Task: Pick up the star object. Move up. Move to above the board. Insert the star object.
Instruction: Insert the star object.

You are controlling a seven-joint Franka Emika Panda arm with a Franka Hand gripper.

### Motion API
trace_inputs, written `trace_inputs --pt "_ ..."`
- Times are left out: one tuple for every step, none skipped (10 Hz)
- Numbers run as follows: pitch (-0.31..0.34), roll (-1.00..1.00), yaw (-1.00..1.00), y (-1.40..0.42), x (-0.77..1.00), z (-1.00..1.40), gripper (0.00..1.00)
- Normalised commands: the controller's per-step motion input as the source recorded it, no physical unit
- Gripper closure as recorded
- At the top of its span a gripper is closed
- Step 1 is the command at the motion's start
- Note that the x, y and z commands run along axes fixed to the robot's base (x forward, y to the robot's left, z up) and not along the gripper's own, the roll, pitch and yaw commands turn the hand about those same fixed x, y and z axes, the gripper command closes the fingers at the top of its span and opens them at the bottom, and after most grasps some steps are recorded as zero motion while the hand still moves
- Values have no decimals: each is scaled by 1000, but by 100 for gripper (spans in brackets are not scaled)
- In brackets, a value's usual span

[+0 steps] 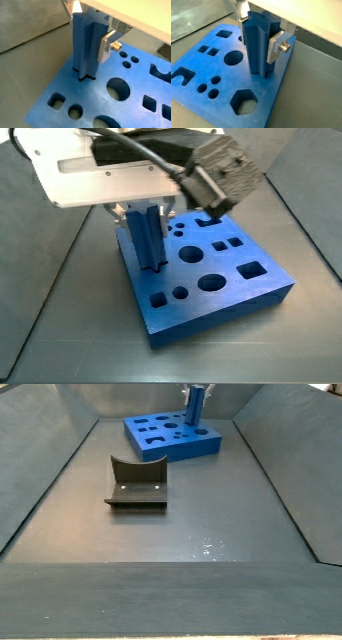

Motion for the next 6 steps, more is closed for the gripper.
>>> trace_inputs --pt "0 0 0 0 0 -46 100" --pt "-286 286 317 0 0 -820 100" --pt "-303 266 406 0 0 -826 100" --pt "-303 271 223 0 0 -703 100" --pt "-294 417 180 0 0 -723 100" --pt "-280 397 63 -57 117 -749 100"
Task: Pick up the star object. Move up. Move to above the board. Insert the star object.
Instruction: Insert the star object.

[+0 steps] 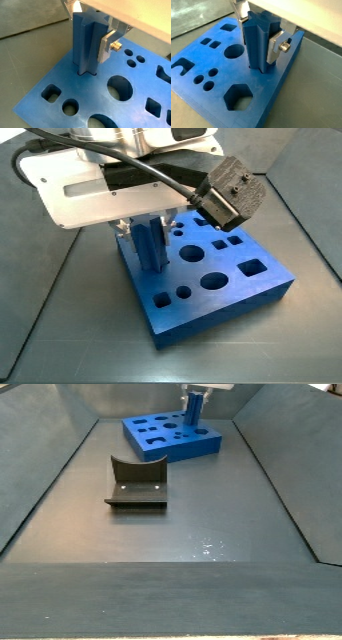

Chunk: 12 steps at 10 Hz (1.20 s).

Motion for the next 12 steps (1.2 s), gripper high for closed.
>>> trace_inputs --pt "-9 454 31 0 86 -526 100" --pt "49 17 0 0 34 0 100" --pt "54 74 -203 0 220 -1000 100" --pt "69 0 -340 0 260 -1000 100" --pt "109 0 -357 0 240 -1000 100" --pt "171 0 -340 0 197 -986 100" --pt "277 0 -471 0 391 -851 100" --pt "326 0 -443 -3 351 -803 100" --pt "400 -14 -466 0 223 -714 100" --pt "423 -123 -871 40 -69 -654 100" --pt "463 -123 -634 0 -231 -634 100" --pt "134 0 -120 0 -23 0 100"
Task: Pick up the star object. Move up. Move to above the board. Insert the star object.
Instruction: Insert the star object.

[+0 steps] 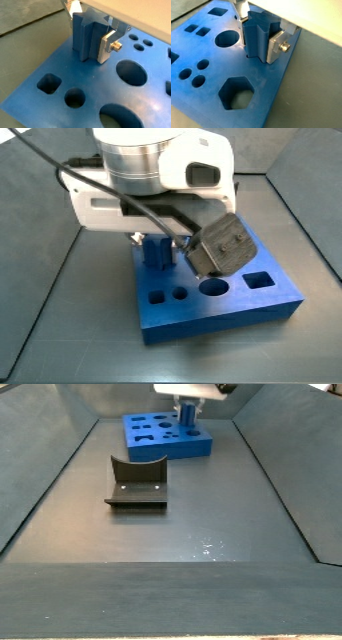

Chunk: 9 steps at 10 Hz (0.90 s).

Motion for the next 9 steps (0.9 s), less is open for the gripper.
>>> trace_inputs --pt "0 -11 0 0 0 0 100" --pt "-240 211 0 -40 -40 -600 100" --pt "-83 129 0 0 -180 -1000 100" --pt "-26 94 0 0 -66 -1000 100" --pt "-6 83 0 0 17 -1000 100" --pt "-43 0 0 0 0 0 100" --pt "-134 -129 -40 57 0 -37 100" --pt "-160 -103 -40 49 0 -43 100" --pt "-206 0 0 0 83 -223 100"
